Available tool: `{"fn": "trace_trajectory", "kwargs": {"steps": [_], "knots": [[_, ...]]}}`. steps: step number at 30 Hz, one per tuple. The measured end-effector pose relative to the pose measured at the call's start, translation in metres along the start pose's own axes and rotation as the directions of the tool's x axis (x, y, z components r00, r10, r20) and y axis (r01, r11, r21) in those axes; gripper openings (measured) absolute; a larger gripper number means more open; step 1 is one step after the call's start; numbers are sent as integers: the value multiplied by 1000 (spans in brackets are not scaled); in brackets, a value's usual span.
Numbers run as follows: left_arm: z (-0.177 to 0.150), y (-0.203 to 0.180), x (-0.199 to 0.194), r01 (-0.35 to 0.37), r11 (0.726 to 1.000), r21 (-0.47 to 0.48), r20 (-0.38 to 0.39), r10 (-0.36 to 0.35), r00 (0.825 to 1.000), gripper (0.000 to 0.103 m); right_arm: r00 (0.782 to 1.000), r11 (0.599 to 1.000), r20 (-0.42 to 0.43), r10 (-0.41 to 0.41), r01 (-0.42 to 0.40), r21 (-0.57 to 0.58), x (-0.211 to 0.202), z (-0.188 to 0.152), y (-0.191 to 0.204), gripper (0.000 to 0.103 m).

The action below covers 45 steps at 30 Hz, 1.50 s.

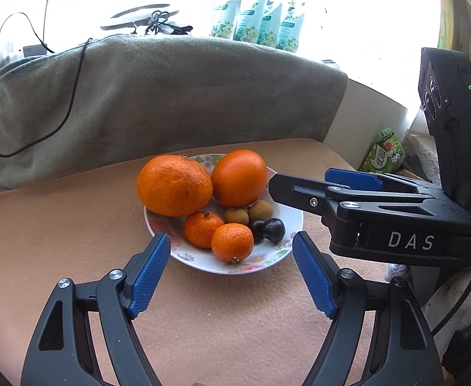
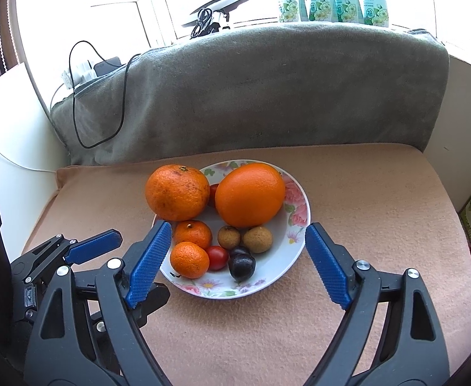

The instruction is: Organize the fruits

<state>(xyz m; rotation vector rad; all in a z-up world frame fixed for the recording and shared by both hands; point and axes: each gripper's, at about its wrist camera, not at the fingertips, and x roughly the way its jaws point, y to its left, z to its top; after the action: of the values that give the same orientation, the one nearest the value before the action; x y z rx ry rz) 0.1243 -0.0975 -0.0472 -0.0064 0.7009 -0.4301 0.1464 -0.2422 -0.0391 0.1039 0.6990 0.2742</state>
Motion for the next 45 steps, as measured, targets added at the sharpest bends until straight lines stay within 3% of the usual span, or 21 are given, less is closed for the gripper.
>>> {"fn": "trace_trajectory", "kwargs": {"steps": [13, 35, 45], "knots": [[-5, 5, -11, -34, 999, -10, 3, 34, 999, 79, 996, 997, 34, -78, 78, -6, -20, -3, 9, 88], [-22, 18, -78, -98, 994, -40, 73, 100, 992, 79, 983, 997, 167, -72, 75, -14, -75, -22, 32, 88], [-32, 20, -85, -134, 989, -62, 43, 137, 990, 82, 985, 997, 154, -73, 72, 15, -82, -39, 25, 88]]}}
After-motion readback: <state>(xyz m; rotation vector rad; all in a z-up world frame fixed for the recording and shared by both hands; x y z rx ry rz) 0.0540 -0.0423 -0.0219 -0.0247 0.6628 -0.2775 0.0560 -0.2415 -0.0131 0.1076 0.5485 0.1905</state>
